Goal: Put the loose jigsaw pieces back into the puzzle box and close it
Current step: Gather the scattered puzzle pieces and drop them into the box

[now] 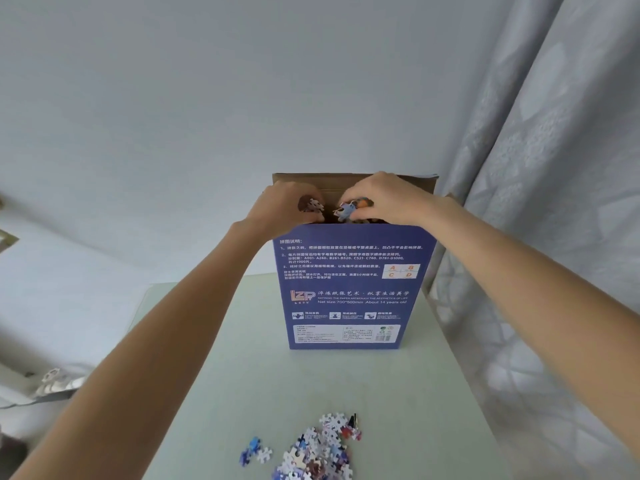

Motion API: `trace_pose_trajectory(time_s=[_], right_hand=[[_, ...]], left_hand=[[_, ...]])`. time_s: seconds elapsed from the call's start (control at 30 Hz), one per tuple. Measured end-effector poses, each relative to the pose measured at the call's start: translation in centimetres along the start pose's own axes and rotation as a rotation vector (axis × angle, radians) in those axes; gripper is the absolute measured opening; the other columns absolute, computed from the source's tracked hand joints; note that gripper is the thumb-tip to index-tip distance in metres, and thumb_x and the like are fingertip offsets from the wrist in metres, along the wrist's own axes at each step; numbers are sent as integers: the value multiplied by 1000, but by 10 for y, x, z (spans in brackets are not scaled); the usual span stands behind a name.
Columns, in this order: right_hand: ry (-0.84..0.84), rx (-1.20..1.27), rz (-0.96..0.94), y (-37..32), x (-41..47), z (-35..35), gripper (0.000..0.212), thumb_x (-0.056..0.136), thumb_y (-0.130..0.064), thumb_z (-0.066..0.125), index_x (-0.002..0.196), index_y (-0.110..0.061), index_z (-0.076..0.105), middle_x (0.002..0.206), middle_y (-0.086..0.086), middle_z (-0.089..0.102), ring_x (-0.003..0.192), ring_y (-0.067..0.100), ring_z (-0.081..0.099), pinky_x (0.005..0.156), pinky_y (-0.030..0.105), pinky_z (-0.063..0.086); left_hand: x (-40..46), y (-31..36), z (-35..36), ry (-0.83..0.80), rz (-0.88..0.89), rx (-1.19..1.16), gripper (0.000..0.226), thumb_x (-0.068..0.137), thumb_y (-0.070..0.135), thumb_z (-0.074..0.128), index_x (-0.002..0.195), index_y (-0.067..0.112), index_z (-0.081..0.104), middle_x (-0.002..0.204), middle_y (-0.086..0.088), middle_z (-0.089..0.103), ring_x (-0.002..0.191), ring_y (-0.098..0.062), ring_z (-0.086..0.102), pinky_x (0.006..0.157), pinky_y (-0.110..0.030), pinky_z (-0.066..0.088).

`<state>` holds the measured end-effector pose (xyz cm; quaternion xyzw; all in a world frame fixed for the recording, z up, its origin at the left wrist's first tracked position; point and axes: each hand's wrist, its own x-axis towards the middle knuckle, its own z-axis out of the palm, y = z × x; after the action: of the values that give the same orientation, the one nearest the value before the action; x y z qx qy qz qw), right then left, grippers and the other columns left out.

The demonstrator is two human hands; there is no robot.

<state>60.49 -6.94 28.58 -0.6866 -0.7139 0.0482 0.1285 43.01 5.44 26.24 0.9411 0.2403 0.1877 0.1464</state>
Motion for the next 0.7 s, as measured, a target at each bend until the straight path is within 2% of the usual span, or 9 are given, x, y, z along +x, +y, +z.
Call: trace_pose_trajectory(time_s=[0.13, 0.23, 0.3, 0.37, 0.43, 0.57, 0.7], right_hand=[[-18, 22, 28, 3, 0, 3, 26, 87, -26, 65, 112, -20, 62, 97, -5, 61, 84, 13, 53, 70, 27, 42], [20, -4, 72, 6, -2, 8, 22, 86, -30, 65, 104, -20, 56, 82, -1, 53, 69, 15, 49, 60, 29, 38], [36, -22, 70, 6, -3, 12, 20, 88, -34, 61, 102, -19, 57, 78, -1, 53, 67, 19, 49, 59, 32, 36], [50, -37, 66, 4, -3, 13, 25, 91, -39, 56, 106, -21, 60, 77, -1, 56, 67, 21, 50, 59, 33, 36], [53, -20, 82, 3, -4, 13, 30, 91, -43, 54, 114, -25, 59, 84, -1, 61, 71, 19, 53, 63, 34, 40], [122, 39, 104, -3, -8, 12, 31, 87, -32, 63, 117, -24, 59, 95, -6, 68, 71, 5, 53, 75, 33, 50], [352, 21, 92, -13, -15, 17, 17, 89, -21, 60, 105, -20, 66, 90, -4, 70, 74, 8, 60, 74, 36, 55]], left_hand=[[1, 1, -1, 10, 56, 4, 6, 84, 22, 66, 89, 22, 70, 85, 8, 69, 78, -10, 59, 72, -23, 45], [4, 4, 0, -1, 81, 51, 13, 89, 26, 60, 94, 22, 71, 85, 6, 70, 75, -9, 59, 71, -29, 49], [3, 7, 1, 6, 76, 60, 17, 91, 32, 56, 96, 24, 71, 79, 7, 67, 69, -6, 54, 68, -30, 49], [-2, 10, 1, 8, 65, 37, 18, 91, 34, 56, 97, 25, 70, 76, 13, 62, 67, -2, 52, 67, -26, 47], [-10, 12, 2, -2, 67, -9, 14, 89, 32, 60, 97, 28, 70, 78, 16, 63, 72, -1, 58, 70, -23, 49], [-23, 13, 8, 86, 55, -67, 12, 84, 29, 64, 96, 29, 68, 78, 19, 63, 76, -2, 60, 74, -25, 51], [-32, 14, 12, 223, 105, -49, 13, 86, 26, 63, 98, 24, 68, 82, 16, 66, 83, -7, 61, 74, -34, 53]])
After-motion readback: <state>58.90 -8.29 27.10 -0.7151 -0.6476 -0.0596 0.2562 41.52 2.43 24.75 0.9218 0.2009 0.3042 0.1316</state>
